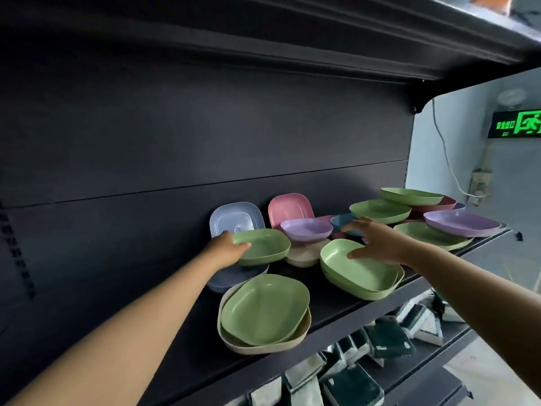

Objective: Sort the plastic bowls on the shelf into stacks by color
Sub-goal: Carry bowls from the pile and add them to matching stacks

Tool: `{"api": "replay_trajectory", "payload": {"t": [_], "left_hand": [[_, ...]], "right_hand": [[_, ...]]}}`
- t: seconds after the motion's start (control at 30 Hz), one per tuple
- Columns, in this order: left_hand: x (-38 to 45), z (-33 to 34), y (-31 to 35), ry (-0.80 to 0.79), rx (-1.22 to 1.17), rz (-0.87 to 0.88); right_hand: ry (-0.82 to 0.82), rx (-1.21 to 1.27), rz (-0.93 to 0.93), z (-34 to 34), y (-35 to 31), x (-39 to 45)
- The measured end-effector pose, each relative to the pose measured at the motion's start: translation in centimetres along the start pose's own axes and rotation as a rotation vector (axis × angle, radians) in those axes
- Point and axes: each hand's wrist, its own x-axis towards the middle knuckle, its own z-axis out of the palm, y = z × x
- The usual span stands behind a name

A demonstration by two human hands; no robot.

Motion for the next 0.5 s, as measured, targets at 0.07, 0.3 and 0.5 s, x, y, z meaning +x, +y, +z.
{"api": "replay_trajectory", "payload": {"t": [0.07, 0.3, 0.5], "left_hand": [[1.1, 0.9, 0.3, 0.015, -0.039, -0.087], [3.5, 3.0, 0.7, 0.065, -0.174, -0.331], [4.1, 4.2, 0.5, 0.106, -0.433, -0.441]], "right_hand": [[-0.028, 0.002, -0.039, 0.4, 1.7, 2.5], [-0.252, 0.022, -0.199, 2.8, 5.4, 9.6], [-0.351, -0.028, -0.348, 3.2, 6.3, 12.4]]}}
